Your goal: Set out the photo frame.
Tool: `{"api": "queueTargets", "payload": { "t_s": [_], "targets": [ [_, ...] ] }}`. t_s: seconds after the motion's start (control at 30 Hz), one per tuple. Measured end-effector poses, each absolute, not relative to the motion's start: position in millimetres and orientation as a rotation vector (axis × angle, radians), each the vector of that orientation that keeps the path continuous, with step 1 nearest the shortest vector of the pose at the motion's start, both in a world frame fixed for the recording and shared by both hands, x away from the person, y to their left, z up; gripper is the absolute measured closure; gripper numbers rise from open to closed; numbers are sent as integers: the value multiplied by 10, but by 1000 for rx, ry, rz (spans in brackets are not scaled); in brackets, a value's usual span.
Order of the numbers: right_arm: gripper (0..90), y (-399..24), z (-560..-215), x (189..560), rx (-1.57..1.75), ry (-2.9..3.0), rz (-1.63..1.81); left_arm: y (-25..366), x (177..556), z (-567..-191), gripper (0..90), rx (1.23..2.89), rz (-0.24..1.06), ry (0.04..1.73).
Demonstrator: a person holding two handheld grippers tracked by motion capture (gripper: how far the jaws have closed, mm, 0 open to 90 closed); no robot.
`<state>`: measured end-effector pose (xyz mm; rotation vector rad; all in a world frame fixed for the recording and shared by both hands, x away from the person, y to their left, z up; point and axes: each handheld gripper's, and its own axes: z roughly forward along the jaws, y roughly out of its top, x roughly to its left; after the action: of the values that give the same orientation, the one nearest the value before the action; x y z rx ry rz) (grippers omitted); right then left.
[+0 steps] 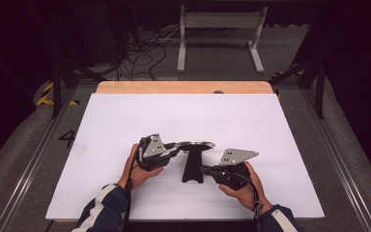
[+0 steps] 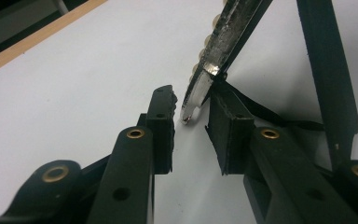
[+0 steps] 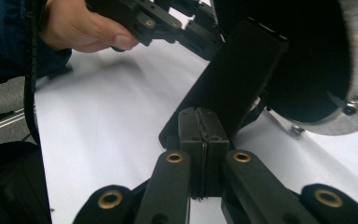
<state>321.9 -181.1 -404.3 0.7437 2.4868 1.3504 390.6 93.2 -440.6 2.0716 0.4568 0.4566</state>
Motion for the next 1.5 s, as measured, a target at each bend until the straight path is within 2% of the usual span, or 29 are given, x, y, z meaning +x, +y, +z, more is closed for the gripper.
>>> {"api": "queueTargets", "payload": {
  "t_s": [0.37,0.77,1.13,1.5],
  "targets": [
    [900,-1657,-4068,3108,743,2392,1377,835,3970,-4455,667,2076,432,463],
    [900,-1106,-4348,3088,771,2388,1269,744,4034,-4512,633,2113,440,469],
    [900,-908,-4521,3073,820,2353,1144,709,4028,-4525,690,2125,436,458],
    [900,-998,-4574,3105,894,2340,1086,690,3989,-4511,756,2158,471,429]
  ]
}}
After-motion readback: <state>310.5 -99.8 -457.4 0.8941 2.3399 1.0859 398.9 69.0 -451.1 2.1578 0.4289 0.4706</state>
